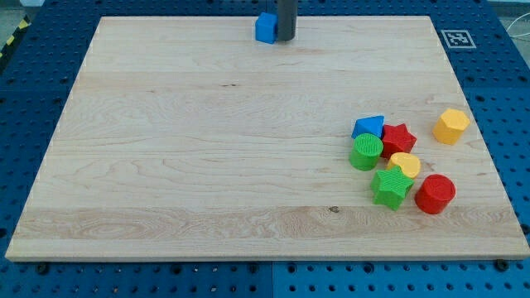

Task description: Point at the red circle

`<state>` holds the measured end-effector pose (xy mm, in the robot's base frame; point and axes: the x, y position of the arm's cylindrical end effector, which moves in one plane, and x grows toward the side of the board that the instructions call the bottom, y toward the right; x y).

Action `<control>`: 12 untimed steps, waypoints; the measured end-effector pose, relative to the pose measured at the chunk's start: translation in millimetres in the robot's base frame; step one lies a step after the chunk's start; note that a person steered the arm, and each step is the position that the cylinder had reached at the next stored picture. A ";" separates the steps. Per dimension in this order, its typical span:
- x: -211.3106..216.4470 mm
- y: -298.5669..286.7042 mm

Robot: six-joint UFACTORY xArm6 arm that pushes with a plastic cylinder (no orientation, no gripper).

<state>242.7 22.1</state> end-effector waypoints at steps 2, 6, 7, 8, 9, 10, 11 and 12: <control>28.8 -10.5; 290.5 48.2; 339.1 80.3; 372.5 114.9; 373.9 156.0; 369.4 174.9; 340.0 178.6; 313.7 178.9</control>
